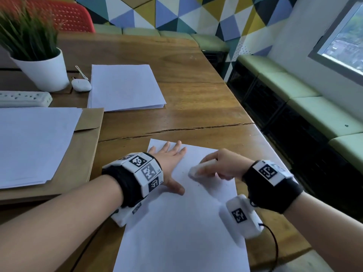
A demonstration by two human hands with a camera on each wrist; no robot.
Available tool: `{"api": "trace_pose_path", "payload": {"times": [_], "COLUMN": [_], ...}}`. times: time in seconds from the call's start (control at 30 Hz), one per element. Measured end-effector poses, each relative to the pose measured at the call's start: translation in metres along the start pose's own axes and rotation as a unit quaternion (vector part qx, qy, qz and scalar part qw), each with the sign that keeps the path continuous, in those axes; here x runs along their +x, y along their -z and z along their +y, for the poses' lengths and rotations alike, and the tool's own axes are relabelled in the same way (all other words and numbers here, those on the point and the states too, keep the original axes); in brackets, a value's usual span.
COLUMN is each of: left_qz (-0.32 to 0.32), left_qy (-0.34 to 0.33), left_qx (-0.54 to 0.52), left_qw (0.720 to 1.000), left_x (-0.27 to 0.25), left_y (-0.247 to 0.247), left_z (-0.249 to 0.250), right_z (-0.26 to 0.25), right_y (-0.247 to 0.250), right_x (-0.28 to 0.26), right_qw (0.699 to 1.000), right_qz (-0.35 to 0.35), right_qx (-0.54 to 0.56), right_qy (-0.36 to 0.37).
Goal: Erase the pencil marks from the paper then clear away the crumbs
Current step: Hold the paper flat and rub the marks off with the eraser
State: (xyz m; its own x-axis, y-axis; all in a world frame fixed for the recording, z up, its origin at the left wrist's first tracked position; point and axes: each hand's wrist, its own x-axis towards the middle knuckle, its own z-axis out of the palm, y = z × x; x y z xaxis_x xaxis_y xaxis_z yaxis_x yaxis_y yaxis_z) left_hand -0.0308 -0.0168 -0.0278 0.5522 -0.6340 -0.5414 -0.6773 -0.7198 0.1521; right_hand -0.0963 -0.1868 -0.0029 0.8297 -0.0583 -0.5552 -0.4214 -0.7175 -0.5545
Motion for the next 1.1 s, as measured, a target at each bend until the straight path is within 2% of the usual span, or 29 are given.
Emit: {"api": "trace_pose_path", "payload": {"times": [0.1,0.17,0.23,0.3,0.37,0.4,0.57,0.63,0.8,0.87,1.0,1.1], "left_qz": [0.001,-0.001,-0.003,-0.006,-0.009,-0.009,0.014,0.018,0.007,0.005,0.018,0.013], "left_qy": [-0.002,-0.002,-0.001,-0.001,-0.001,0.0,0.002,0.004,0.002,0.002,0.004,0.005], "left_qx": [-0.001,-0.002,-0.001,0.002,0.003,0.001,-0.005,0.0,0.01,0.008,-0.001,0.007], "left_qw": [1.0,1.0,1.0,1.0,1.0,1.0,1.0,1.0,1.0,1.0,1.0,1.0], "left_x": [0.001,0.002,0.002,0.003,0.003,0.003,0.003,0.003,0.004,0.004,0.003,0.003], "left_y": [-0.002,-0.002,-0.003,-0.003,-0.002,-0.002,-0.004,-0.006,-0.006,-0.005,-0.006,-0.005], "left_z": [-0.001,-0.002,-0.002,-0.002,-0.002,-0.002,-0.002,-0.002,-0.002,-0.003,-0.001,-0.002], "right_z": [0.003,0.004,0.006,0.006,0.002,-0.001,-0.008,-0.003,0.007,0.0,-0.014,-0.009], "right_y": [0.009,0.005,-0.001,-0.004,0.001,0.004,0.006,0.001,-0.003,0.001,0.002,-0.01], "right_x": [0.016,0.015,0.005,-0.006,-0.007,-0.002,0.028,0.023,-0.008,-0.004,0.013,0.0], "right_qw": [0.989,0.985,0.992,0.999,0.998,0.999,0.991,0.991,0.997,0.999,0.993,0.995], "right_qz": [0.122,0.144,0.095,0.002,-0.033,-0.022,0.125,0.121,-0.022,0.003,0.103,0.1], "right_qx": [0.089,0.098,0.065,0.009,-0.035,-0.042,0.021,0.02,-0.067,-0.047,0.054,0.005], "right_qy": [0.001,0.018,0.042,0.044,0.031,0.028,0.049,0.059,0.037,0.018,0.008,0.007]}}
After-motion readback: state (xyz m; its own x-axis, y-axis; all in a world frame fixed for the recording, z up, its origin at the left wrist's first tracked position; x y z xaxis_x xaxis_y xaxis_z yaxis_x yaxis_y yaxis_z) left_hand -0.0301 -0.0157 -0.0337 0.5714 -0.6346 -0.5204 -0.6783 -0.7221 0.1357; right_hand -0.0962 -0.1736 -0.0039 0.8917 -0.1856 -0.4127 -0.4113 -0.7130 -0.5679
